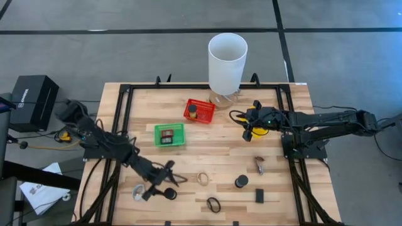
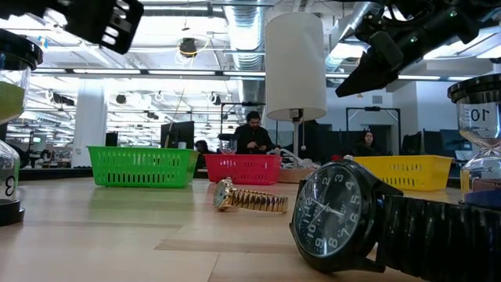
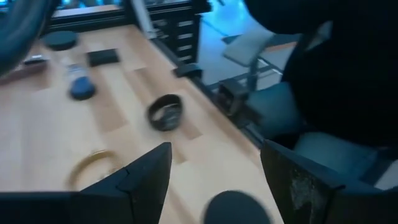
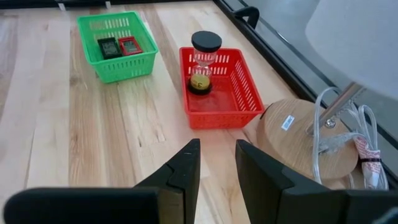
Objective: Pick & Place Office items
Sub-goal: Put the left black hourglass into the red bin
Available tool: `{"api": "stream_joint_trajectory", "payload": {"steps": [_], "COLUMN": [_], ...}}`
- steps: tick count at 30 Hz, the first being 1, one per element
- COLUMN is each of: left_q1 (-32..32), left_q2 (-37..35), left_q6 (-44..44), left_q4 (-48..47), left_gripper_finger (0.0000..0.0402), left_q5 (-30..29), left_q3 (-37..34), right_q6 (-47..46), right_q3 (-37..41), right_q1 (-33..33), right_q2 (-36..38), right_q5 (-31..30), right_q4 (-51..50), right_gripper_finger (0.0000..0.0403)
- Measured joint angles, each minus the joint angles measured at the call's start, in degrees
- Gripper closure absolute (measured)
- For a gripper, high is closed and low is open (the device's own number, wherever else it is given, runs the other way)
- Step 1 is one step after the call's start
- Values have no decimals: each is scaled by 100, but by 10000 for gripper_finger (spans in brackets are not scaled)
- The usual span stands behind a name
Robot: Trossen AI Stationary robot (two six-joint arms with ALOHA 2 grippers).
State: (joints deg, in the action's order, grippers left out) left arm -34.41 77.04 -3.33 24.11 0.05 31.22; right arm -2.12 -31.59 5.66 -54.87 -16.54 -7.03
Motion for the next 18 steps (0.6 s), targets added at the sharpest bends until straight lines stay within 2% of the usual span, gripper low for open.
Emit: {"api": "stream_joint_trajectory", "payload": {"steps": [3, 8, 14, 18], "left_q1": [-148, -224, -229, -248], "left_q2": [236, 411, 747, 863], "left_q6": [-10, -155, -770, -811], "left_q4": [316, 349, 340, 342], "left_gripper_finger": [161, 146, 126, 123], "left_q5": [-42, -510, -514, -514], "left_q3": [0, 2, 4, 4], "right_q6": [-7, -3, 0, 15], "right_q3": [0, 0, 0, 0], "right_q1": [-8, -3, 5, 5], "right_q2": [1, 2, 2, 0], "right_q5": [0, 0, -1, 0], "right_q4": [0, 0, 0, 0], "right_gripper_finger": [310, 310, 310, 310]}}
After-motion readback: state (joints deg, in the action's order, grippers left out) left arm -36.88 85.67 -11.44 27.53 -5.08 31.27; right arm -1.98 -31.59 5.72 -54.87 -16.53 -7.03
